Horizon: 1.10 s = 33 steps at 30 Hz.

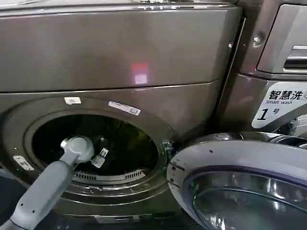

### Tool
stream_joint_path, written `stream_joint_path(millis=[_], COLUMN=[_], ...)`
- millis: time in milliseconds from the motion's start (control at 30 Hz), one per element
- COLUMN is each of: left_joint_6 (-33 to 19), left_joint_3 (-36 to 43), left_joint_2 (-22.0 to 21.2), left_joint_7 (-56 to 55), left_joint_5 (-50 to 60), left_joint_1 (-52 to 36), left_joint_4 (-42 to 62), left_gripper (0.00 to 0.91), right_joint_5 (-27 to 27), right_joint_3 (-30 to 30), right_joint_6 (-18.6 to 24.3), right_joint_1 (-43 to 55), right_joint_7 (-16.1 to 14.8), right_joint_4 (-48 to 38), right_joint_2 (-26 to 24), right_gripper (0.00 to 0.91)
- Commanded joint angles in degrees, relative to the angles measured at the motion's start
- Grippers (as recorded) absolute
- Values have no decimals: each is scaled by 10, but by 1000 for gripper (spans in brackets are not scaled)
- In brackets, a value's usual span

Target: Grasp the clothes from the dryer.

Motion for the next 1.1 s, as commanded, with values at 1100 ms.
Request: stream_joint_path(millis=[1100], left_joint_6=[139], left_joint_3=[15], left_joint_2=[-26], left_joint_7=[-200], left_joint_5=[-145], left_joint_1=[9], left_joint_4=[-34], left_gripper=[0], right_joint_5=[2], right_joint_3=[-5], right_joint_6=[1], right_joint_1=[0], right_joint_7=[-1], right_joint_4=[-5], right_joint_2=[-5], right_gripper=[907])
